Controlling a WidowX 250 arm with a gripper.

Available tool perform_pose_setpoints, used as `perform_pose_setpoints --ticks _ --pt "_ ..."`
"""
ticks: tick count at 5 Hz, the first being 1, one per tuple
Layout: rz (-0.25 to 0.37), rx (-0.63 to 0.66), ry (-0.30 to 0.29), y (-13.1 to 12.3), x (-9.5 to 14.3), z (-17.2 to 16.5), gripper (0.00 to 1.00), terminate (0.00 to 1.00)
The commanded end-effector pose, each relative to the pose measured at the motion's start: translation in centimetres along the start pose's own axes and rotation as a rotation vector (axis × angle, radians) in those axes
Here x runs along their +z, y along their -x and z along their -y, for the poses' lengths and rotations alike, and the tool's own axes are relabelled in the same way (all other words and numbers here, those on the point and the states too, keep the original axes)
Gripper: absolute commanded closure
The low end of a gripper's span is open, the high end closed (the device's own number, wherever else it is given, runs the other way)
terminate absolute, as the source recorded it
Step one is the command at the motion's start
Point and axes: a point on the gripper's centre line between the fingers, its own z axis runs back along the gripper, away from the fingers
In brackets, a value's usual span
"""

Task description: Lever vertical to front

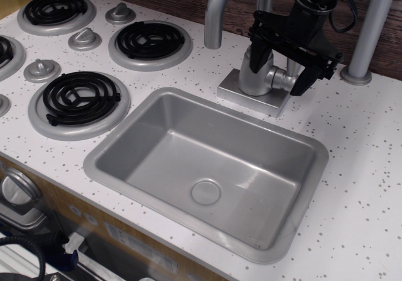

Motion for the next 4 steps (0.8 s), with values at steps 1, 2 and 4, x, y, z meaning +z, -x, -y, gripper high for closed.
perform_pose_setpoints --ticks 1,2,4 --pt "0.000 0.000 0.000 0.0 0.0 0.0 0.00 0.00" --pt "0.078 -0.041 -0.013 -1.2 1.2 -0.1 0.00 0.00" --pt "0.190 -0.106 -0.046 -3.4 1.7 -0.4 0.00 0.00"
